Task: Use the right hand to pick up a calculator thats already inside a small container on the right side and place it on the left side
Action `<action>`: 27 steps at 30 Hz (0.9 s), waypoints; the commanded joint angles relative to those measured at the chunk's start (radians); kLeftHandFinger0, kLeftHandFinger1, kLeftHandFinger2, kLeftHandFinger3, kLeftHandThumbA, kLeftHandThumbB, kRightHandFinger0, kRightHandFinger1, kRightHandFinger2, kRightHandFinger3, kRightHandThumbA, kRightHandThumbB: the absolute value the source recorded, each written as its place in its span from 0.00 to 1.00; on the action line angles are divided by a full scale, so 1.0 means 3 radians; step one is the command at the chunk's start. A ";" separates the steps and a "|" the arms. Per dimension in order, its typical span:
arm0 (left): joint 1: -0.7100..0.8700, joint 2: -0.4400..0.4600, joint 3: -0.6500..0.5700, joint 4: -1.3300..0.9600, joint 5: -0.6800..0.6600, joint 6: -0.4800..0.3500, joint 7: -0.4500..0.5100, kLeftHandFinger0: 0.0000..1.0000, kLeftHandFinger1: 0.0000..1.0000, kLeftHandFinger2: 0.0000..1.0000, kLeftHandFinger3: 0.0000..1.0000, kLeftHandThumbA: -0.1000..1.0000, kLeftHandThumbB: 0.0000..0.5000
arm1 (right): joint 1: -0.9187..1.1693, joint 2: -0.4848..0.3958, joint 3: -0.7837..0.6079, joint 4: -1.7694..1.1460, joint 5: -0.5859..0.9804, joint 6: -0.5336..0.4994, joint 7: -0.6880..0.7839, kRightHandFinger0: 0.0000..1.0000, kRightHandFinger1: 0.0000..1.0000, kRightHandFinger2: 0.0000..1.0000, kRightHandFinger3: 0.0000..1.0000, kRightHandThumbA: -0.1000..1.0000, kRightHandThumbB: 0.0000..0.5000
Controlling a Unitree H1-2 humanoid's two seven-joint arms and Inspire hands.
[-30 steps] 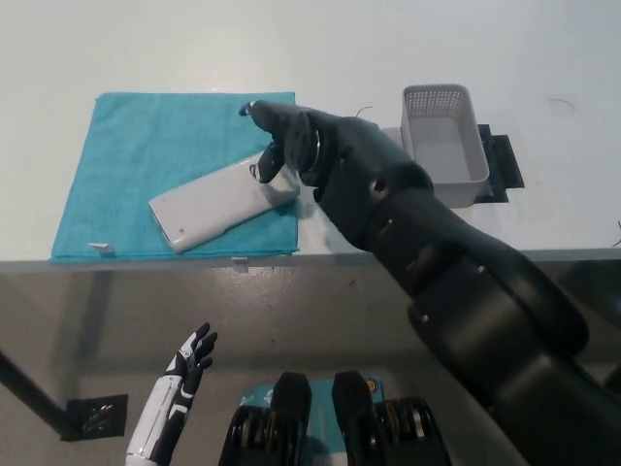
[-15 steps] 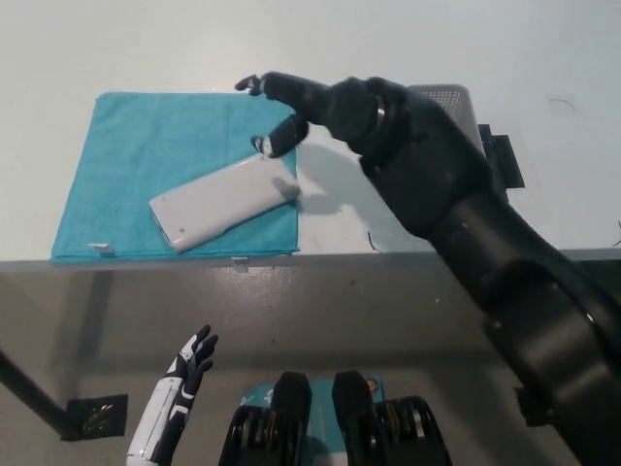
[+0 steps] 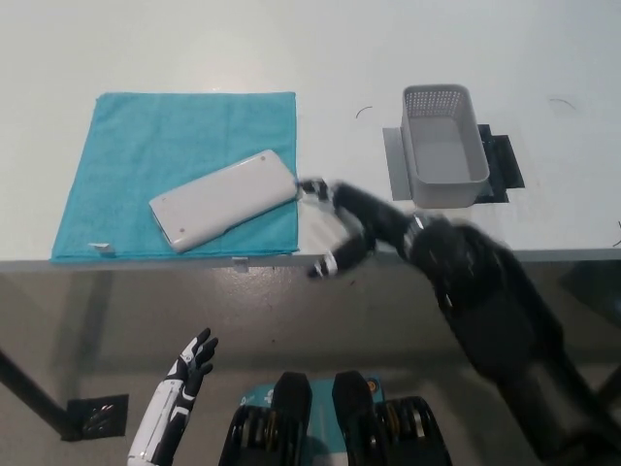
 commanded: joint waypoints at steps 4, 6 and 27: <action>0.0136 0.0005 0.0013 -0.0013 0.0028 -0.0213 0.0058 1.00 1.00 1.00 1.00 1.00 0.00 | 0.1655 -0.0177 -0.1036 -0.3654 0.1126 -0.1667 -0.0989 1.00 1.00 1.00 1.00 1.00 0.43; 0.0121 -0.0001 0.0014 0.0002 0.0010 -0.0224 0.0052 1.00 1.00 1.00 1.00 1.00 0.00 | 0.1823 -0.0119 -0.1026 -0.3616 0.1218 -0.1743 -0.1015 1.00 1.00 1.00 1.00 1.00 0.41; 0.0218 -0.0038 0.0024 0.0065 -0.0039 -0.0311 0.0055 1.00 1.00 1.00 1.00 1.00 0.00 | 0.2876 0.0118 -0.1137 -0.2859 0.1334 -0.2334 -0.1139 1.00 1.00 1.00 1.00 1.00 0.40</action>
